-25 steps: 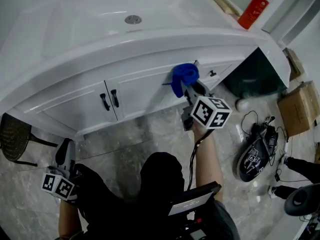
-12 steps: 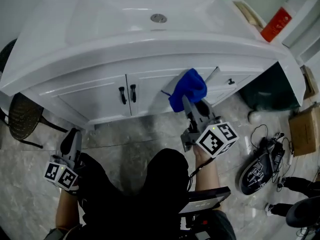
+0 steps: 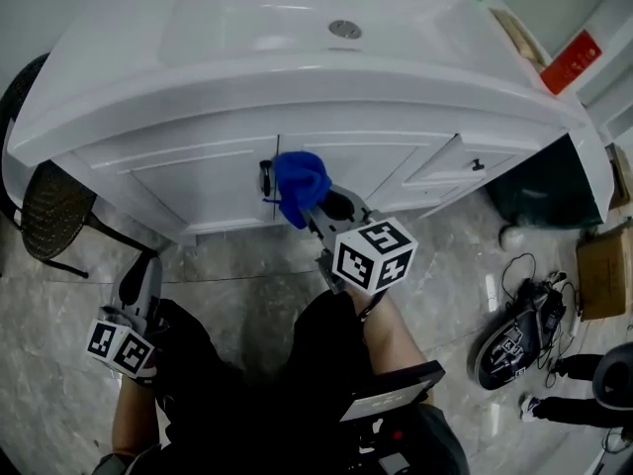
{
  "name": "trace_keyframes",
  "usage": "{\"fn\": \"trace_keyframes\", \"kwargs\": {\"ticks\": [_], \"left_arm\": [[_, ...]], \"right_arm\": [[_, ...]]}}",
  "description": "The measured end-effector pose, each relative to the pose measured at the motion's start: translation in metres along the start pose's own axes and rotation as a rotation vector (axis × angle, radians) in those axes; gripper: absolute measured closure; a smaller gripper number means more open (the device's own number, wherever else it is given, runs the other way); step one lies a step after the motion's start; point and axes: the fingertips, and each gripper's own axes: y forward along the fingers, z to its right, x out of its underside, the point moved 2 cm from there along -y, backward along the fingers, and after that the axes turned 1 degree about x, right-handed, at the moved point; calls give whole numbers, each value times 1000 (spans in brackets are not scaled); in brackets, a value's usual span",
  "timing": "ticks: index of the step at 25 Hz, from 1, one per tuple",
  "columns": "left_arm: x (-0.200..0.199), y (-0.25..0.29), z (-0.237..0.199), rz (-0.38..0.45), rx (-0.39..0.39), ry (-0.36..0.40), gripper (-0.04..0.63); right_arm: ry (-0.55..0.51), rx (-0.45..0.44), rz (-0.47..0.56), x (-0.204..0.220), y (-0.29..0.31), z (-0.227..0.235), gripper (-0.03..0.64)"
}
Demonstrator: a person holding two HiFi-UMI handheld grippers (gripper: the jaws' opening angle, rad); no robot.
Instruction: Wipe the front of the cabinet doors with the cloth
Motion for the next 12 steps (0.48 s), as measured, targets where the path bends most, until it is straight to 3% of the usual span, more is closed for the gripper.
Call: {"fn": "trace_keyframes", "kwargs": {"ticks": [3, 12], "left_arm": [[3, -1, 1, -9, 6, -7, 532], [0, 19, 18, -31, 85, 25, 532]], "right_arm": [[6, 49, 1, 1, -3, 19, 565], [20, 305, 83, 2, -55, 107, 565]]}}
